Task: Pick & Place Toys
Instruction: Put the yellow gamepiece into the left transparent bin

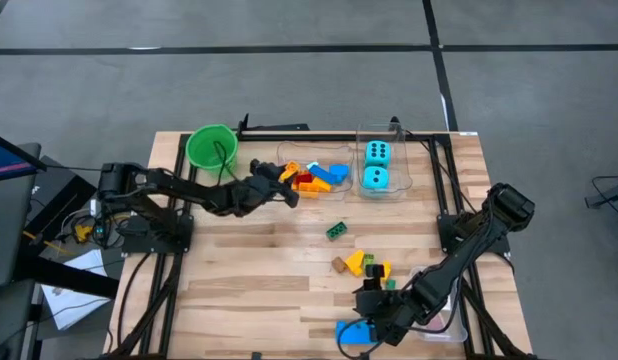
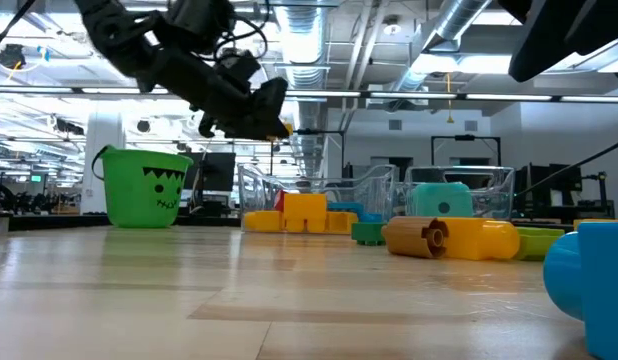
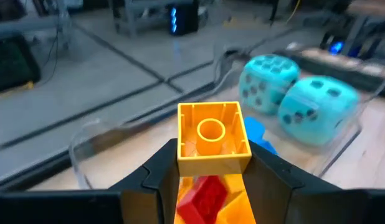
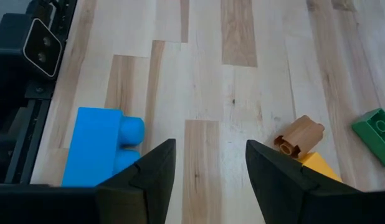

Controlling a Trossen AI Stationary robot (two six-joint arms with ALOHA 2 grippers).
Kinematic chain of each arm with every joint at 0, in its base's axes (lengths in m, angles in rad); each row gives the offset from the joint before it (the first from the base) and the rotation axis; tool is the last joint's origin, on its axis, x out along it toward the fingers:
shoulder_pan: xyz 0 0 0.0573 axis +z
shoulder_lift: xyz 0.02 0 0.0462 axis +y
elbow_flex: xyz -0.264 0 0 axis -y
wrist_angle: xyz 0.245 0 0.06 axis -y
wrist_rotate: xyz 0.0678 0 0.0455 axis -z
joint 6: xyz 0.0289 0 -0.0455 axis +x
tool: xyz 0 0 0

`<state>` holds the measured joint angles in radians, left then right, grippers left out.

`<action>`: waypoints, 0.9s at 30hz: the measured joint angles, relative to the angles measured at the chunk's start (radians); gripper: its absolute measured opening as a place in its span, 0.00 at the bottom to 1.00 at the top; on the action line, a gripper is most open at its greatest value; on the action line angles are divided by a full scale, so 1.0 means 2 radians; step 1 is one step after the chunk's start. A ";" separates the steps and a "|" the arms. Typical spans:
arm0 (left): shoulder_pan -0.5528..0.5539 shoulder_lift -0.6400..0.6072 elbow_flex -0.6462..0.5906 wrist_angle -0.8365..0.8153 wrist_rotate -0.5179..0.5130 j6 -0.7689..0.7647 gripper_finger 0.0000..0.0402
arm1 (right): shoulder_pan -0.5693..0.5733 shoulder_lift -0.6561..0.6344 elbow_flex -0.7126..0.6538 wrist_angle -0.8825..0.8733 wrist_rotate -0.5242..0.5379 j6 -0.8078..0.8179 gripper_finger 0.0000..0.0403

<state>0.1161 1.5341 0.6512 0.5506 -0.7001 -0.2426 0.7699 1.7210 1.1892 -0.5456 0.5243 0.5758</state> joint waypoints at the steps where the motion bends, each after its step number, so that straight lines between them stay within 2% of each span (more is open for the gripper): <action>1: 0.002 0.000 0.006 -0.022 0.000 -0.010 0.34 | 0.000 0.000 0.000 0.000 0.000 0.000 0.46; 13: 0.036 0.000 0.010 -0.083 0.030 -0.068 0.34 | 0.000 0.000 0.000 0.000 0.000 -0.002 0.46; 17: 0.045 0.000 0.010 -0.096 0.066 -0.074 0.34 | 0.000 0.000 0.000 0.000 0.000 -0.003 0.46; 27: 0.045 0.000 0.010 -0.104 0.063 -0.078 0.34 | -0.003 0.000 0.000 0.000 0.000 -0.004 0.46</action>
<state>0.2054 1.5341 0.6716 0.3434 -0.5744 -0.3977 0.7643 1.7210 1.1892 -0.5455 0.5243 0.5682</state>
